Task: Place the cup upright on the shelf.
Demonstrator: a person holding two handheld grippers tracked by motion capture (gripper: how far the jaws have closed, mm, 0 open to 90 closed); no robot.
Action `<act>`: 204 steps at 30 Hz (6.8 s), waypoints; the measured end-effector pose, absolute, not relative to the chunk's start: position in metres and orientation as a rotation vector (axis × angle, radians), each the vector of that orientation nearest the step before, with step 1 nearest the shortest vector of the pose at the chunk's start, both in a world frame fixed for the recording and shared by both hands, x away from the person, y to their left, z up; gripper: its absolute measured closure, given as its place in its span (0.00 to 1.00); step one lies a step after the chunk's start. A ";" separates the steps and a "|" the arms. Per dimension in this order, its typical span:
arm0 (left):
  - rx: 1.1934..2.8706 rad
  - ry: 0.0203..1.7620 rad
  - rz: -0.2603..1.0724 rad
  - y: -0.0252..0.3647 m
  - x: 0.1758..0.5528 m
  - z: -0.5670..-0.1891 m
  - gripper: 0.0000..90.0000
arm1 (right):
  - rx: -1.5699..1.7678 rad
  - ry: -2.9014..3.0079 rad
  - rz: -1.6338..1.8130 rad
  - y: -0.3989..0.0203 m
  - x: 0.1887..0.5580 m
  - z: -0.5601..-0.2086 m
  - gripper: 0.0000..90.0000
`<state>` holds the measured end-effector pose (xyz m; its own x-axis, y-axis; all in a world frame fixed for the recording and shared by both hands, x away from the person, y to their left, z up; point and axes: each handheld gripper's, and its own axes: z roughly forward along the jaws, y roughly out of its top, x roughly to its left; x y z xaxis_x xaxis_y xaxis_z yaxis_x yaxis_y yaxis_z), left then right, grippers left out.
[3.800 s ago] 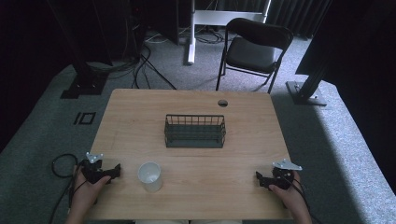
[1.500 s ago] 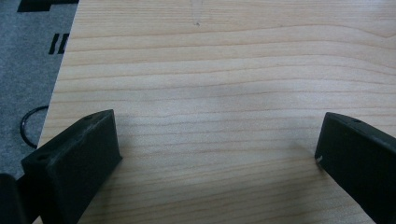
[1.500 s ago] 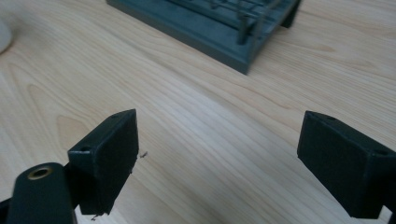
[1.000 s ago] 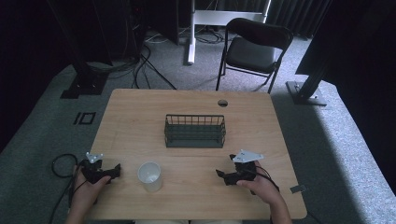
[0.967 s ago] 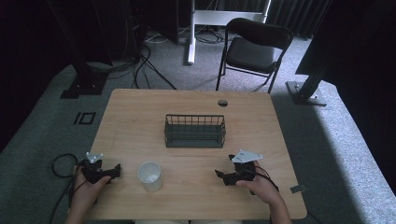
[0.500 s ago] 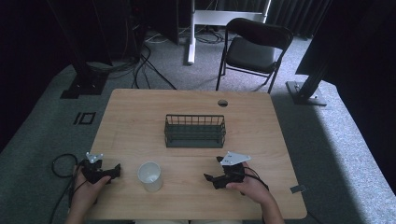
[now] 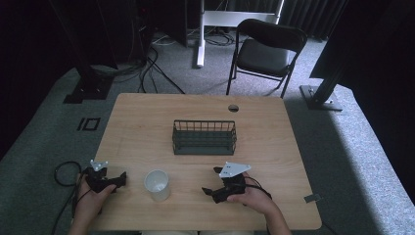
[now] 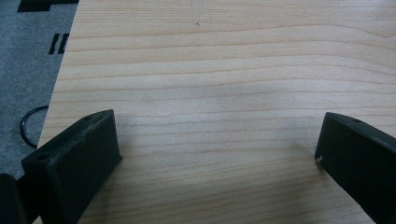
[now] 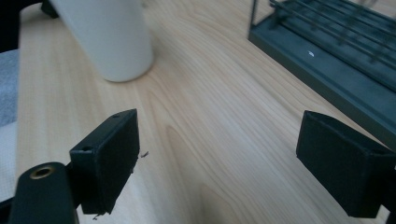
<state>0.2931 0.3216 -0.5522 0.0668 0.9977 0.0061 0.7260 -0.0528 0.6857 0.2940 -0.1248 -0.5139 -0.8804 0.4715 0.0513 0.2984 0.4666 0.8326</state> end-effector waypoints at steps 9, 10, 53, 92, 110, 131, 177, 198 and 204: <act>1.834 1.711 0.685 0.322 0.293 -0.552 0.00 | 0.596 2.557 1.406 -0.104 0.291 -0.512 0.15; 1.834 1.711 0.685 0.322 0.293 -0.552 0.00 | 0.588 2.565 1.406 -0.102 0.291 -0.512 0.15; 1.834 1.711 0.686 0.322 0.293 -0.552 0.00 | 0.358 2.632 1.539 0.007 0.283 -0.521 0.15; 1.834 1.711 0.685 0.322 0.293 -0.552 0.00 | 0.377 2.511 1.605 0.031 0.291 -0.511 0.22; 1.833 1.712 0.685 0.322 0.293 -0.552 0.00 | 0.386 2.432 1.673 0.022 0.297 -0.467 0.22; 1.833 1.711 0.684 0.322 0.293 -0.552 0.00 | 0.521 2.285 1.686 -0.003 0.315 -0.439 0.22; 1.833 1.711 0.685 0.322 0.293 -0.552 0.00 | 1.038 1.817 1.365 -0.083 0.392 -0.420 0.22; 1.833 1.711 0.685 0.322 0.293 -0.552 0.00 | 1.157 1.838 1.273 -0.087 0.409 -0.456 0.22; 1.833 1.711 0.685 0.322 0.293 -0.552 0.00 | 1.179 1.843 1.265 -0.086 0.411 -0.463 0.22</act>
<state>0.2931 0.3216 -0.5522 0.0666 0.9978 0.0049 0.7258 -0.0518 0.6859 0.4105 -0.0865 -0.4631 -0.4217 0.9067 0.0041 0.3298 0.1491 0.9322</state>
